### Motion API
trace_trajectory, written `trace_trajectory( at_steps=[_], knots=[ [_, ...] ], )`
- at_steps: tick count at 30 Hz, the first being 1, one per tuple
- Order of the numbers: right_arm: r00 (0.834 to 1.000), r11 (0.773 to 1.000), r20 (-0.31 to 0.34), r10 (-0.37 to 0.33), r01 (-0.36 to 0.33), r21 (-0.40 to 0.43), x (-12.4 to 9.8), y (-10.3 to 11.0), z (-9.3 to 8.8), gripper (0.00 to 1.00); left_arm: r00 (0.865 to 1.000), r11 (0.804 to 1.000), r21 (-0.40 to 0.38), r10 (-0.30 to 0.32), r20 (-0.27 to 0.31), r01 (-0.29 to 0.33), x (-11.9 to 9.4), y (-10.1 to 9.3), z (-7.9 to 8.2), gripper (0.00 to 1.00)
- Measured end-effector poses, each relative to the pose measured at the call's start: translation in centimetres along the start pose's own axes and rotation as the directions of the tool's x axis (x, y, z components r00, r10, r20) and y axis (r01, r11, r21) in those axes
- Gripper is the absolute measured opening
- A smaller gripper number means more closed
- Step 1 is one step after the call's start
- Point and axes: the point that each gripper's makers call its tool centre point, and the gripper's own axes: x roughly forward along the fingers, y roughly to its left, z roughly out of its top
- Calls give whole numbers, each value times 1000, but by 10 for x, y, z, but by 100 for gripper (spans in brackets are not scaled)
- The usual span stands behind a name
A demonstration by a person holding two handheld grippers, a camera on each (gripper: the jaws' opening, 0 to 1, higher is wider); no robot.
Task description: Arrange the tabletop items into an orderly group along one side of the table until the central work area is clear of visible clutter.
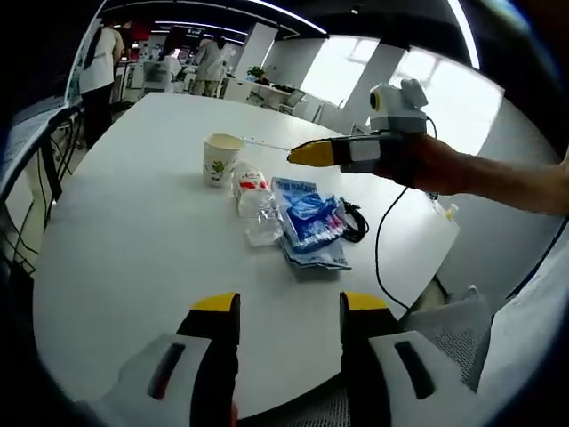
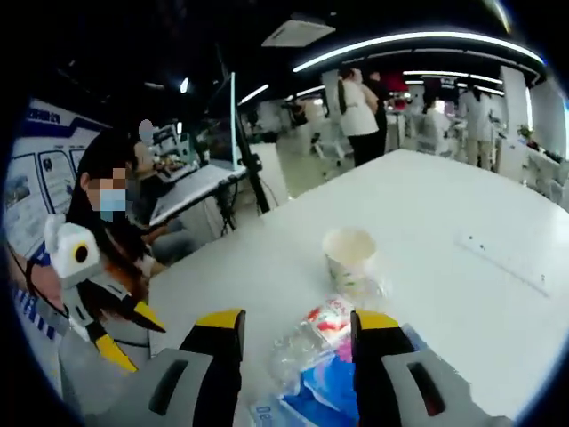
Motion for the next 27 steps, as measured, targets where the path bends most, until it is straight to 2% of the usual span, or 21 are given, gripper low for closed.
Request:
trace_trajectory(
  at_steps=[4,12,18,21,27],
  knots=[
    [1000,1000,-11,-13,13,-12,-26,-3,-18,51,1000,1000,10,4,-7,-4,5,0,5,42],
    [996,993,36,-81,78,89,-79,-18,-41,51,999,999,39,12,-31,-11,13,1,13,42],
    [990,978,73,-121,106,182,-107,-28,-55,52,999,999,47,18,-29,-16,16,0,25,41],
    [990,977,69,-124,110,182,-119,-27,-64,55,999,1000,5,19,-26,-19,19,3,27,41],
    [987,971,68,-147,131,203,-147,-34,-86,57,998,999,20,39,-47,-38,24,3,28,41]
  ],
)
